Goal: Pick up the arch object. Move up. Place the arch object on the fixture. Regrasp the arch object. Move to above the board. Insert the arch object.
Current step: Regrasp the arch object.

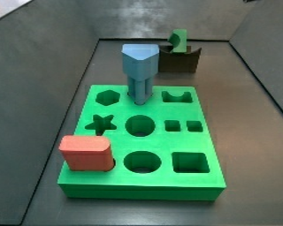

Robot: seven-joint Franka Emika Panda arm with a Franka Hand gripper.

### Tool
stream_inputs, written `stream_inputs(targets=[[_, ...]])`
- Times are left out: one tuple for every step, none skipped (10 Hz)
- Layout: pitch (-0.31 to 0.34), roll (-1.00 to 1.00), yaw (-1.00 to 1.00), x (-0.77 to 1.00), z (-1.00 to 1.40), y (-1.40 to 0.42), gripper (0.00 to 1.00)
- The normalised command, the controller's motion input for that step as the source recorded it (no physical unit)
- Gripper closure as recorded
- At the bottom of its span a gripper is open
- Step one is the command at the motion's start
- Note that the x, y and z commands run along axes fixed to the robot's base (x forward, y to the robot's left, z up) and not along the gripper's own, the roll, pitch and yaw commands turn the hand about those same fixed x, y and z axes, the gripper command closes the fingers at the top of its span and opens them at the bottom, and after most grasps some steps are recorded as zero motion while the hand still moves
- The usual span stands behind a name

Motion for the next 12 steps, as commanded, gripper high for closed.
stream_inputs(targets=[[0.134,0.98,0.09,0.09,-0.01,-0.04,0.0],[0.138,0.72,0.11,0.09,-0.01,-0.04,0.0],[0.132,0.52,0.13,0.09,-0.01,-0.04,0.0],[0.119,0.35,0.14,0.09,-0.01,-0.03,0.0],[0.095,0.24,0.16,0.08,-0.01,-0.03,0.0],[0.071,0.14,0.15,0.03,-1.0,0.08,0.0],[0.05,0.13,0.16,0.03,-1.0,0.07,0.0],[0.0,0.11,0.15,0.05,-1.0,0.07,0.0],[-0.022,0.09,0.14,0.05,-1.0,0.06,0.0],[-0.071,0.07,0.12,0.07,-1.0,0.06,0.0],[-0.088,0.07,0.1,0.07,-1.0,0.06,0.0],[-0.107,0.07,0.07,0.08,-1.0,0.05,0.0]])
